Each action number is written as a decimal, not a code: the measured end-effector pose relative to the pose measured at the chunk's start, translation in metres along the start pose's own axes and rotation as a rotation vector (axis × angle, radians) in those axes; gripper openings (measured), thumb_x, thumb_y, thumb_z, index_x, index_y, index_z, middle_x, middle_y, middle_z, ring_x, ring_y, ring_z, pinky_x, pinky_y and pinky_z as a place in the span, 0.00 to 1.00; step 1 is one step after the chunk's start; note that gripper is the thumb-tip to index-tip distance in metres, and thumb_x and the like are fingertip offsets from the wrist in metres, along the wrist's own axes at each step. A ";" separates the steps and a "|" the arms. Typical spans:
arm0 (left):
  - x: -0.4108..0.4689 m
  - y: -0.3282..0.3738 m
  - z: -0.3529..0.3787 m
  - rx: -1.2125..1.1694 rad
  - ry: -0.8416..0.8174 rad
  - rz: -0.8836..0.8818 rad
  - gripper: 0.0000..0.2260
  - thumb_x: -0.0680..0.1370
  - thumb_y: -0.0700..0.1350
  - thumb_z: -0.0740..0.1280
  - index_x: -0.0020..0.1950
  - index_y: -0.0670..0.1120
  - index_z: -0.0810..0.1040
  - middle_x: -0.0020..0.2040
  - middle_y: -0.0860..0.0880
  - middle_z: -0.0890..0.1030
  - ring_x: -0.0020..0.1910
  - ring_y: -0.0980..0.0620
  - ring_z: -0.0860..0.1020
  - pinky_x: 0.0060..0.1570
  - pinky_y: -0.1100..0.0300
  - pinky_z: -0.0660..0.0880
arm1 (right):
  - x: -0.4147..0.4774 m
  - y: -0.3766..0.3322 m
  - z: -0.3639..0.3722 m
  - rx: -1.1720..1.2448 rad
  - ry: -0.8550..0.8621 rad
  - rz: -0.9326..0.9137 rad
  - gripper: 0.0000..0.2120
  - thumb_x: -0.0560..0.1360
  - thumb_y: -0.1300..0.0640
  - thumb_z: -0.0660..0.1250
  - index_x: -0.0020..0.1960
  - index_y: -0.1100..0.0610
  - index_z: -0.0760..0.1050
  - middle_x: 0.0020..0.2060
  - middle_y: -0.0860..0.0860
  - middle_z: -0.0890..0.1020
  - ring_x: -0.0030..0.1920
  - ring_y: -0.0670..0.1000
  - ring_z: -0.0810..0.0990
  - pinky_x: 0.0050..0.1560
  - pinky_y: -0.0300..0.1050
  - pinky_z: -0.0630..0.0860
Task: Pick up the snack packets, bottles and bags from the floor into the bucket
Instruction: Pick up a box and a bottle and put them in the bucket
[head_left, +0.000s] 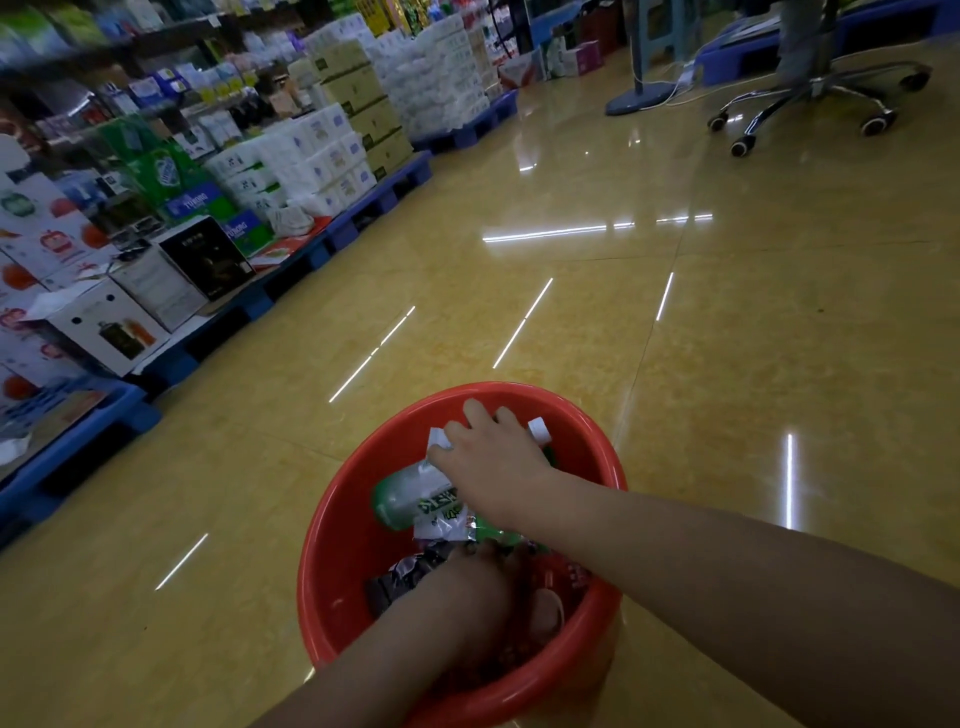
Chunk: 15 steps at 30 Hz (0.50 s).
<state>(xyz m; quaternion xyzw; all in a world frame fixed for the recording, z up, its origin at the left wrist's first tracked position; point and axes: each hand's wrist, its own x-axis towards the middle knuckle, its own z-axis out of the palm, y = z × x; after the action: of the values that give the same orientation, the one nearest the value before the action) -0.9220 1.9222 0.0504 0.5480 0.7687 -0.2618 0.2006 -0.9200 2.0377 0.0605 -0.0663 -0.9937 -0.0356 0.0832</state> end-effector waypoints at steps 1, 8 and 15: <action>0.003 -0.002 0.004 -0.020 0.002 -0.005 0.26 0.80 0.46 0.61 0.76 0.41 0.57 0.70 0.37 0.68 0.67 0.38 0.67 0.66 0.46 0.64 | 0.002 -0.001 0.002 0.003 -0.017 -0.015 0.25 0.74 0.56 0.68 0.69 0.52 0.67 0.60 0.54 0.72 0.63 0.59 0.63 0.52 0.53 0.66; 0.011 -0.011 0.019 -0.067 0.089 -0.069 0.20 0.80 0.48 0.60 0.72 0.51 0.64 0.63 0.42 0.72 0.62 0.38 0.71 0.52 0.44 0.74 | 0.008 0.006 0.018 0.091 -0.235 -0.034 0.28 0.77 0.59 0.62 0.74 0.47 0.60 0.64 0.53 0.75 0.61 0.59 0.66 0.52 0.55 0.65; -0.003 -0.020 -0.006 -0.169 0.054 -0.068 0.23 0.77 0.58 0.64 0.71 0.56 0.67 0.66 0.47 0.73 0.61 0.45 0.74 0.59 0.47 0.75 | 0.005 0.012 0.023 0.066 -0.376 -0.009 0.40 0.76 0.52 0.67 0.78 0.45 0.46 0.70 0.56 0.68 0.65 0.61 0.63 0.59 0.61 0.65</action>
<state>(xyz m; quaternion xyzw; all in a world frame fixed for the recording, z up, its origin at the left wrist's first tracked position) -0.9403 1.9181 0.0605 0.5097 0.8113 -0.1876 0.2164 -0.9272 2.0517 0.0393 -0.0648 -0.9926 0.0098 -0.1020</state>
